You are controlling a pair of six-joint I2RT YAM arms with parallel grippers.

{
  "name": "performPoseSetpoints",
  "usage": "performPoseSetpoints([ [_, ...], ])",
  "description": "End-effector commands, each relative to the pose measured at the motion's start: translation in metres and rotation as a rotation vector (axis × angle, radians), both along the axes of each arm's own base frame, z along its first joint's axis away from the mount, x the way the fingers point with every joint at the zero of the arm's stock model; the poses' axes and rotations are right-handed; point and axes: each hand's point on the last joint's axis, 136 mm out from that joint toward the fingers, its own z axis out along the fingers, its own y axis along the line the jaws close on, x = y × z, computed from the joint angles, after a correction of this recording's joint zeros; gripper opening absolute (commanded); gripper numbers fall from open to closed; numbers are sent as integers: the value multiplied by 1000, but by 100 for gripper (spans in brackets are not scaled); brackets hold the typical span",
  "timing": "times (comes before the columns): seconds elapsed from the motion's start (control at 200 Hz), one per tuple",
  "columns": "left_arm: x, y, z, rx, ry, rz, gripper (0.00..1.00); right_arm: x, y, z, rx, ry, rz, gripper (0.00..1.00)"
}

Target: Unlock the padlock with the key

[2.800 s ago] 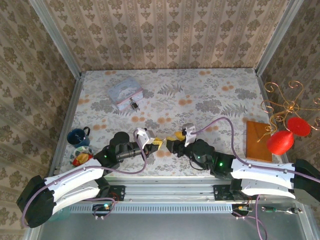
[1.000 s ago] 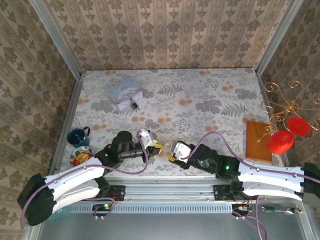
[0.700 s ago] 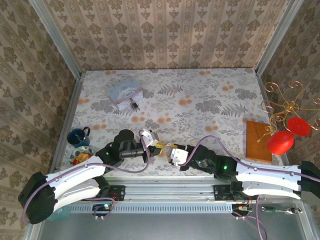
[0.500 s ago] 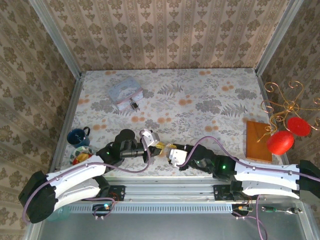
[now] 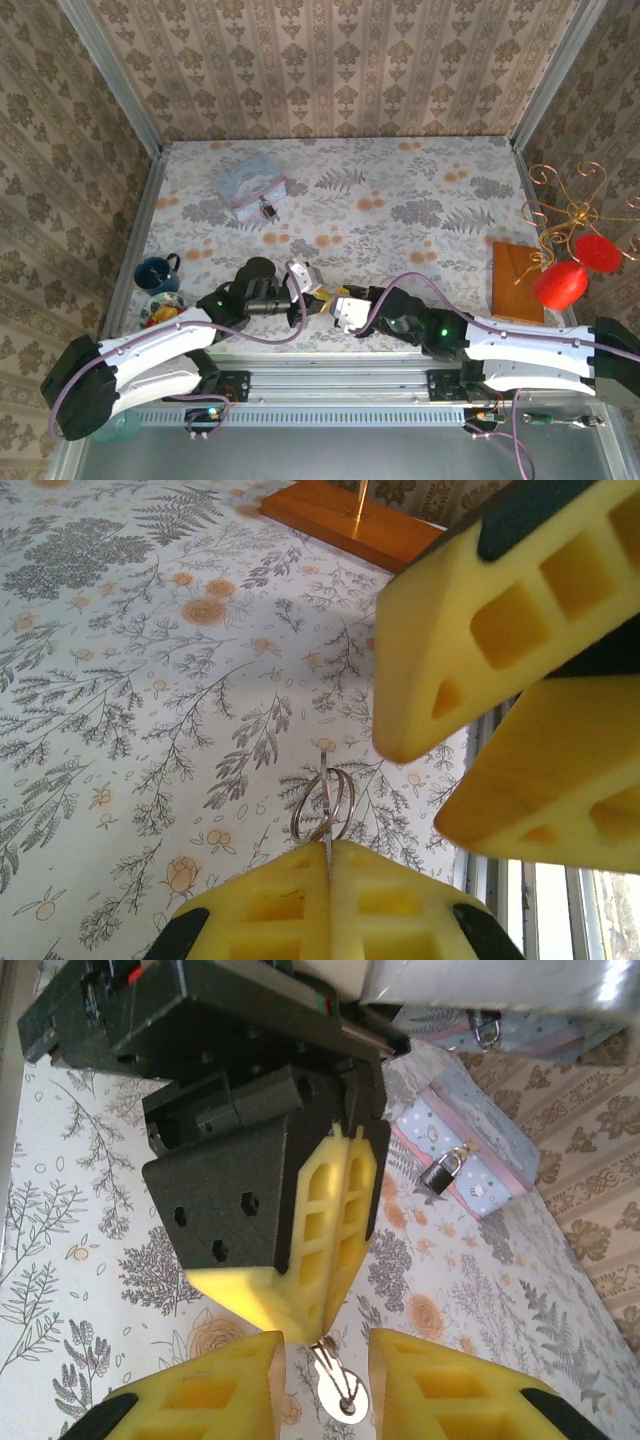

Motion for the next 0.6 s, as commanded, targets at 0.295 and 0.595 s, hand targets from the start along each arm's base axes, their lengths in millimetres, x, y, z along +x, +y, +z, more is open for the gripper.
performPoseSetpoints([
  [0.295,-6,-8,17,-33,-32,-51,0,3,2,0,-34,-12,-12,31],
  [0.595,-8,-8,17,-33,-31,-62,0,6,-1,-12,-91,-20,-27,30],
])
